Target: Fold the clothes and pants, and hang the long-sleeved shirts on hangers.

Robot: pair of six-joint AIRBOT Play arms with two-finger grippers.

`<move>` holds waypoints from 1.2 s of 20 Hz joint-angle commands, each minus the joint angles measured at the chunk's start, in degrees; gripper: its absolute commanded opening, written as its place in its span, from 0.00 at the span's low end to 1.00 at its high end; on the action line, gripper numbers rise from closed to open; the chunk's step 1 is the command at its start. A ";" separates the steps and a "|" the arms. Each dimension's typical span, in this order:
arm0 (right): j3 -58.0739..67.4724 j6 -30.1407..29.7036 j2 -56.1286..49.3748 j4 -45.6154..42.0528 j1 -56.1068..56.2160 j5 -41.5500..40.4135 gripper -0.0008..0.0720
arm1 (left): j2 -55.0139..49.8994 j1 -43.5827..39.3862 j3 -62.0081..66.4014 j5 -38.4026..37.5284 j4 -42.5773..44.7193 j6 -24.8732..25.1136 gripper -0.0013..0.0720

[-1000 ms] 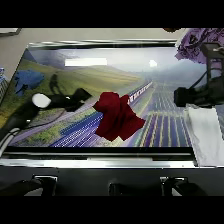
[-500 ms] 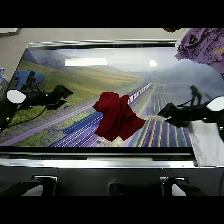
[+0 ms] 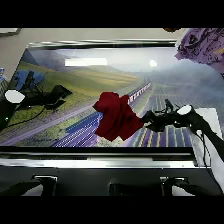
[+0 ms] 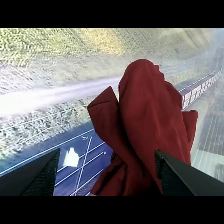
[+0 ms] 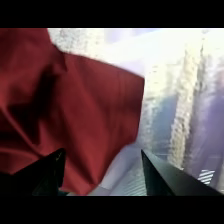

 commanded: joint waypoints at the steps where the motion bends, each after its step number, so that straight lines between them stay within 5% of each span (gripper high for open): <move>1: -0.22 -0.37 -2.62 1.05 0.81 -3.34 0.77 | 0.04 0.07 0.02 0.02 0.02 0.02 0.94; 4: -0.22 -0.85 -5.05 5.55 0.83 -4.61 0.74 | 0.04 0.07 0.00 0.00 0.00 0.02 0.94; 5: -0.22 -2.12 -5.92 7.65 0.83 -4.63 0.64 | 0.04 0.07 0.00 0.02 0.00 0.02 0.94; 8: -0.09 -6.23 -6.80 12.46 0.81 -4.94 0.10 | -0.15 0.07 -0.02 -0.68 -0.02 0.24 0.94; 9: 0.46 -6.71 -6.78 12.87 0.74 -4.22 0.05 | -0.76 -0.04 -0.02 -0.66 -0.02 0.50 0.94; 24: 1.77 -2.95 0.13 12.87 0.66 -1.51 0.05 | -23.56 -8.72 0.98 8.20 -18.71 16.44 0.94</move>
